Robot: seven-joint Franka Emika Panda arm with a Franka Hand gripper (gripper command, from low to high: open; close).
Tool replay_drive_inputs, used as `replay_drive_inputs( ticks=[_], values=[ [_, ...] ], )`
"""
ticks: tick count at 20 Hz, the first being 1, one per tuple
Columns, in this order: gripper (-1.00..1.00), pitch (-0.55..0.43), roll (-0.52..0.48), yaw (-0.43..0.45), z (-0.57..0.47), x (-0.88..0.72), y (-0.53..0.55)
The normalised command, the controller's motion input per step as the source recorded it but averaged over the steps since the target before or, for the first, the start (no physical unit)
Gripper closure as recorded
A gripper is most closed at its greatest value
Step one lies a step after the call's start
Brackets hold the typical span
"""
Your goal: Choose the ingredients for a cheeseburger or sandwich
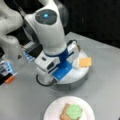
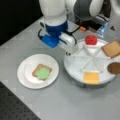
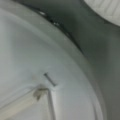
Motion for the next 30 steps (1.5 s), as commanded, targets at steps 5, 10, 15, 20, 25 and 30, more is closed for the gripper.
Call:
replay_drive_inputs(
  ticks=[5, 10, 15, 20, 25, 30],
  values=[
    [-1.0, -0.141, -0.164, 0.045, -0.15, -0.39, 0.32],
    [-1.0, -0.163, -0.154, -0.014, -0.17, -0.25, 0.23],
    [-1.0, -0.159, -0.136, -0.039, -0.16, -0.21, 0.28],
    [-1.0, -0.16, -0.14, -0.046, -0.12, -0.24, 0.27],
    [-1.0, -0.171, -0.137, -0.003, -0.09, -0.3, 0.14],
    [-1.0, -0.18, -0.118, 0.043, -0.13, -0.36, 0.04]
  ],
)
